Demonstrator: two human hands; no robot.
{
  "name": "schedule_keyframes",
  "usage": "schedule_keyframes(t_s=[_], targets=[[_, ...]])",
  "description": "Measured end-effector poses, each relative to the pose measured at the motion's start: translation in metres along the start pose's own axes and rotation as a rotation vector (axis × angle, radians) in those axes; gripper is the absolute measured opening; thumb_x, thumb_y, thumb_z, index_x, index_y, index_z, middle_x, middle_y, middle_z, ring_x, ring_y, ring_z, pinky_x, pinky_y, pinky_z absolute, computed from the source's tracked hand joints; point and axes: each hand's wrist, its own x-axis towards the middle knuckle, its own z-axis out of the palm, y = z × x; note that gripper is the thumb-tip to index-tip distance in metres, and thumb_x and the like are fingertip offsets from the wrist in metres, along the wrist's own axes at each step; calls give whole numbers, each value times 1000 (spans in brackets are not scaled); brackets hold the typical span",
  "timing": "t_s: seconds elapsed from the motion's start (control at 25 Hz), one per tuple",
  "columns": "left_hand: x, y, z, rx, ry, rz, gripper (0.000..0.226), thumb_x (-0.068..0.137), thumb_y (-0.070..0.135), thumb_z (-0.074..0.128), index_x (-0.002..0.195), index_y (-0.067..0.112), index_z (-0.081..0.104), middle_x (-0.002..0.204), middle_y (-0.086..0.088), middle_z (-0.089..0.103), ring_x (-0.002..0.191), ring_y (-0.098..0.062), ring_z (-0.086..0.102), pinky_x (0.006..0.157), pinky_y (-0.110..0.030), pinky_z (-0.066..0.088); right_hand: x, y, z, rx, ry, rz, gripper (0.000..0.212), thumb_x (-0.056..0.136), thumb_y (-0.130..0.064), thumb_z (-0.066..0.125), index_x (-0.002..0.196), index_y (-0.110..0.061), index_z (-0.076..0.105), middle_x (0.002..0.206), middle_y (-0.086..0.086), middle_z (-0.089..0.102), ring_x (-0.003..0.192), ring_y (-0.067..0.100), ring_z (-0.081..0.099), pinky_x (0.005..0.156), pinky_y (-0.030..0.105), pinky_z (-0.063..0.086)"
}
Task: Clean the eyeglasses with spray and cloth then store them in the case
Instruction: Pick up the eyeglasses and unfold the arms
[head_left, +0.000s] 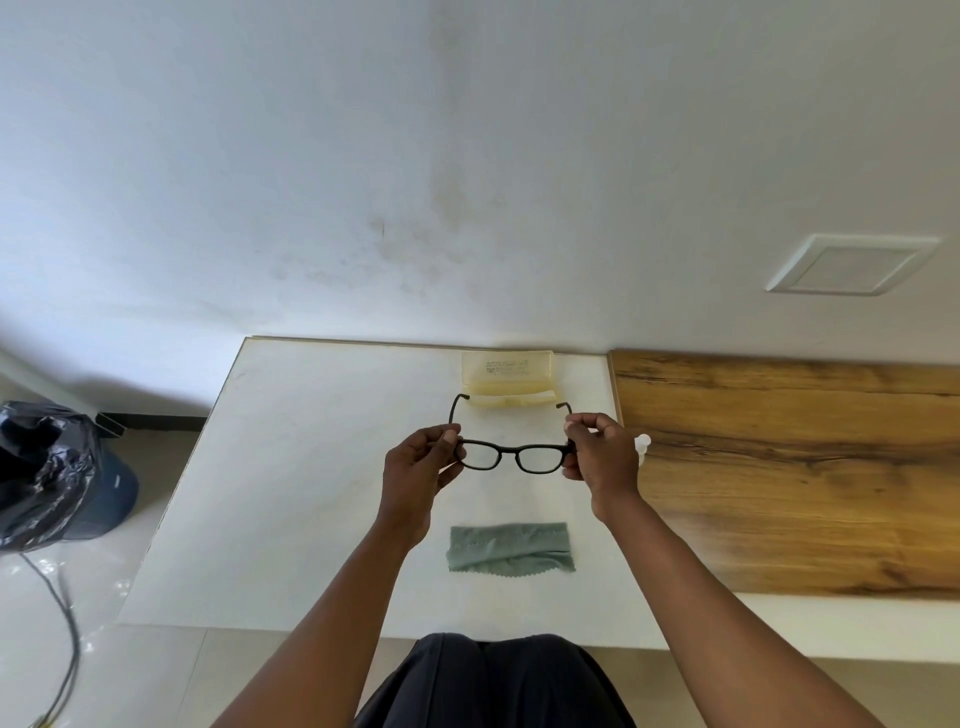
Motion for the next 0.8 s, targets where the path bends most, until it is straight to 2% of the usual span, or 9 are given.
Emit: schedule_keyframes(t_s=[0.12, 0.4, 0.6, 0.8], targets=[[0, 5, 1, -44, -44, 10, 14, 86, 4, 60, 93, 12, 69, 73, -1, 66, 71, -13, 64, 74, -27, 55, -1, -6, -1, 31, 9, 3, 14, 85, -10, 58, 75, -19, 62, 63, 4, 55, 44, 14, 50, 39, 20, 43], [-2, 13, 3, -44, -63, 57, 16, 84, 2, 61, 91, 13, 70, 69, 2, 65, 67, -13, 62, 75, -28, 56, -5, -15, -2, 66, -6, 7, 18, 85, -13, 58, 70, -22, 62, 59, 2, 53, 43, 13, 47, 37, 18, 37], [-4, 14, 2, -50, -51, 58, 11, 83, 4, 63, 92, 9, 68, 69, 1, 66, 64, -13, 61, 67, -26, 55, -6, -15, -1, 65, -7, 17, 19, 86, -15, 58, 67, -18, 62, 57, 3, 54, 43, 13, 47, 37, 19, 37], [-5, 15, 3, -33, -31, 36, 10, 84, 7, 63, 93, 8, 67, 70, -4, 64, 62, -13, 61, 65, -26, 55, -7, -9, 0, 76, -7, 41, 20, 85, -18, 58, 66, -13, 62, 56, 1, 52, 39, 11, 45, 36, 17, 36]])
